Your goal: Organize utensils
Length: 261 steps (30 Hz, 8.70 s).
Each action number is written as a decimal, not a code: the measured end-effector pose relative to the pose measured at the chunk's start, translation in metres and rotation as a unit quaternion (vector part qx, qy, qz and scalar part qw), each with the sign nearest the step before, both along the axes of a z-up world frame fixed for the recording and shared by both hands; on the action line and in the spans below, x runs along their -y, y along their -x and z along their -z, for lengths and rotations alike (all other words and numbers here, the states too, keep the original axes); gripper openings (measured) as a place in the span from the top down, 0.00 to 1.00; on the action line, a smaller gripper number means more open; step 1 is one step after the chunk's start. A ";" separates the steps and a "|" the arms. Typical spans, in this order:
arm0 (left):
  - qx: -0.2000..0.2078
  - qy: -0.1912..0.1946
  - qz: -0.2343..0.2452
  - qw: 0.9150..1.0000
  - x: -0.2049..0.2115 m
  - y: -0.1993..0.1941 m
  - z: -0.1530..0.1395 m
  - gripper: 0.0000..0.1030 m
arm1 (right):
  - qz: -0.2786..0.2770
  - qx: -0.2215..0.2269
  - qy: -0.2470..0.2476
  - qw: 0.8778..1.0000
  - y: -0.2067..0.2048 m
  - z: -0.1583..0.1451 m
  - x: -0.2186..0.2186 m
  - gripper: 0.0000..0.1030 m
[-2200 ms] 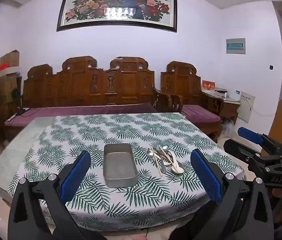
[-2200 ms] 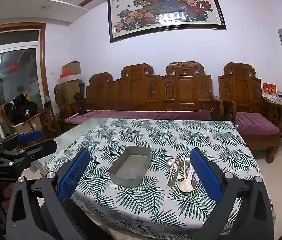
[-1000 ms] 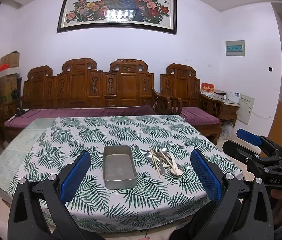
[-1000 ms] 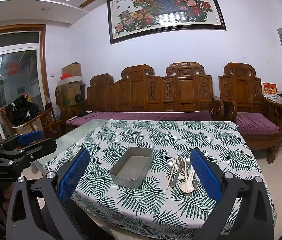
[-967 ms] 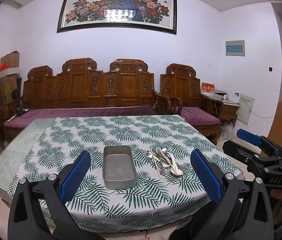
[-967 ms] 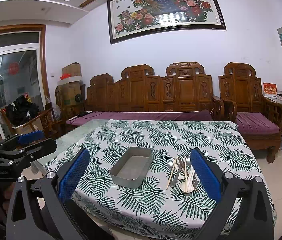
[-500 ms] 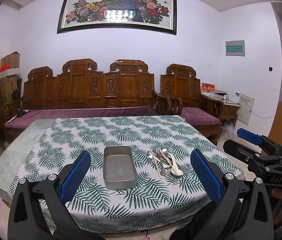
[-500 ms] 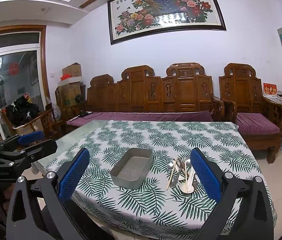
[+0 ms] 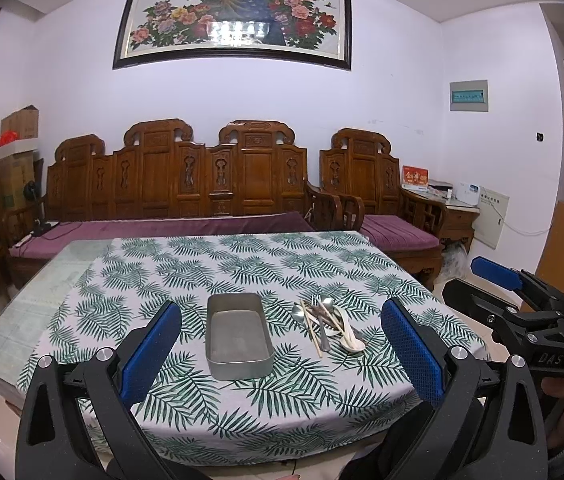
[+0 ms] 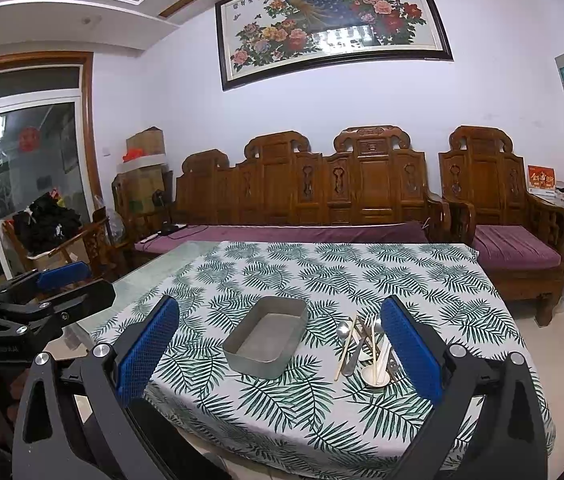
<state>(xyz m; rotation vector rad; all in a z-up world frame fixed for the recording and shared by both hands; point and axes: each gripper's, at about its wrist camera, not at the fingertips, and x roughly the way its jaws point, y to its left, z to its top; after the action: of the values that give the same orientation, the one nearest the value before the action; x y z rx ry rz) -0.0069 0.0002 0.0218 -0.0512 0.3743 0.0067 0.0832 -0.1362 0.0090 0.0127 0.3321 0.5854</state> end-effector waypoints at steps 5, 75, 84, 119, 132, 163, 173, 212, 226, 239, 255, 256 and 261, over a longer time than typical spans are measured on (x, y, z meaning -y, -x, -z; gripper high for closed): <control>0.001 0.000 0.000 1.000 0.001 0.000 -0.003 0.06 | 0.000 0.000 -0.001 1.000 -0.001 0.001 0.001 0.02; -0.204 0.004 0.092 0.975 0.019 -0.208 0.142 0.36 | 0.000 -0.242 0.106 0.964 -0.277 0.195 0.007 0.74; -0.229 0.004 0.090 0.969 0.020 -0.233 0.164 0.36 | -0.015 -0.258 0.152 0.954 -0.321 0.235 -0.023 0.82; -0.334 -0.011 0.065 0.940 0.062 -0.353 0.259 0.79 | 0.000 -0.262 0.064 0.963 -0.332 0.217 0.021 0.94; -0.327 0.015 0.068 0.942 0.054 -0.341 0.246 0.96 | -0.009 -0.255 0.067 0.965 -0.327 0.212 0.011 0.94; -0.264 0.012 0.044 0.963 -0.068 -0.282 0.209 0.96 | -0.052 -0.239 0.119 0.962 -0.305 0.212 -0.054 0.94; -0.292 0.013 0.041 0.955 -0.087 -0.286 0.230 0.96 | -0.047 -0.230 0.124 0.964 -0.304 0.212 -0.056 0.94; -0.215 0.045 -0.013 0.976 -0.152 -0.256 0.176 0.86 | -0.090 -0.269 0.109 0.953 -0.294 0.215 -0.225 0.94; -0.220 0.037 -0.006 0.975 -0.136 -0.259 0.179 0.85 | -0.103 -0.247 0.087 0.960 -0.296 0.193 -0.198 0.92; -0.204 0.033 0.039 0.978 -0.088 -0.256 0.172 0.58 | -0.017 -0.190 0.131 0.973 -0.293 0.167 -0.072 0.92; -0.194 0.013 0.072 0.978 -0.029 -0.246 0.170 0.30 | 0.051 -0.244 0.163 0.954 -0.295 0.227 -0.002 0.73; -0.195 0.012 0.073 0.978 -0.026 -0.245 0.170 0.30 | 0.053 -0.248 0.165 0.953 -0.296 0.230 -0.002 0.73; -0.205 0.000 0.080 0.976 -0.009 -0.244 0.174 0.30 | 0.054 -0.270 0.166 0.947 -0.303 0.244 0.003 0.73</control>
<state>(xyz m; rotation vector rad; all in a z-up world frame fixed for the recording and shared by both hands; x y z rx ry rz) 0.2366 0.0088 -0.1519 -0.0196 0.7901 -0.1448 0.3860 -0.1389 -0.2348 -0.1337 0.9565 0.4023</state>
